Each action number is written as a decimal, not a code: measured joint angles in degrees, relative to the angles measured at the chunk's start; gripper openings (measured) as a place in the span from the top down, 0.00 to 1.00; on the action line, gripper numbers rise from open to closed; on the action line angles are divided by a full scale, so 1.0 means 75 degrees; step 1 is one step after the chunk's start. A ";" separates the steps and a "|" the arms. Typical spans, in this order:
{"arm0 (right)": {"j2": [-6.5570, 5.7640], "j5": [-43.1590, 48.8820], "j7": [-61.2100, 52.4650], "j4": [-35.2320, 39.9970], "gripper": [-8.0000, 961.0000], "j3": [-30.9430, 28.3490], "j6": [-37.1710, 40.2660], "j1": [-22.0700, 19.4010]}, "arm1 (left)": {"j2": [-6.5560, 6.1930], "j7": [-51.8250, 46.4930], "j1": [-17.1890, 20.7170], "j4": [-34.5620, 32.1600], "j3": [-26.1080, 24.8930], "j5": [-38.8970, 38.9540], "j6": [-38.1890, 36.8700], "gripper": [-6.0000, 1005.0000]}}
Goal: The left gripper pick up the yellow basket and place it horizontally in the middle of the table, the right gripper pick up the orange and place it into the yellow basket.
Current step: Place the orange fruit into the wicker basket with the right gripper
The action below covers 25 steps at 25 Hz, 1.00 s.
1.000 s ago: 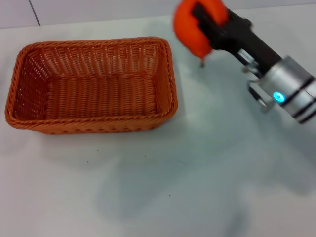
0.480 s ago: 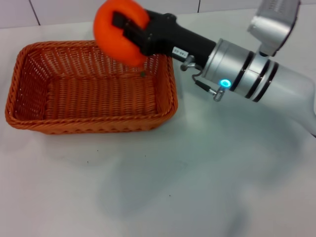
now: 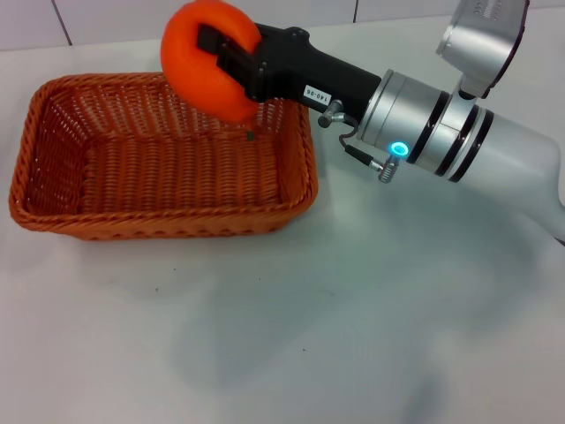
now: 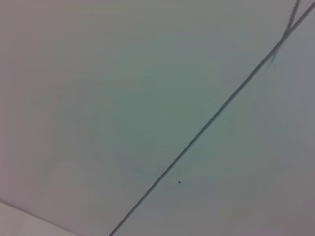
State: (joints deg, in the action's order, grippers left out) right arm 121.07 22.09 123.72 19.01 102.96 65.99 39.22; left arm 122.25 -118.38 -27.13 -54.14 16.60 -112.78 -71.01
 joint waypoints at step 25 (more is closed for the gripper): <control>-0.0030 -0.0509 0.0004 0.0008 0.23 -0.0050 0.0002 0.0029 | 0.0033 0.0067 -0.0052 0.0002 0.0001 0.0064 -0.0095 0.13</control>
State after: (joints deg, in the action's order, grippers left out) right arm 120.85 18.27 123.75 19.08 102.58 66.00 39.44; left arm 122.50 -117.87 -27.52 -54.13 16.61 -112.30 -71.72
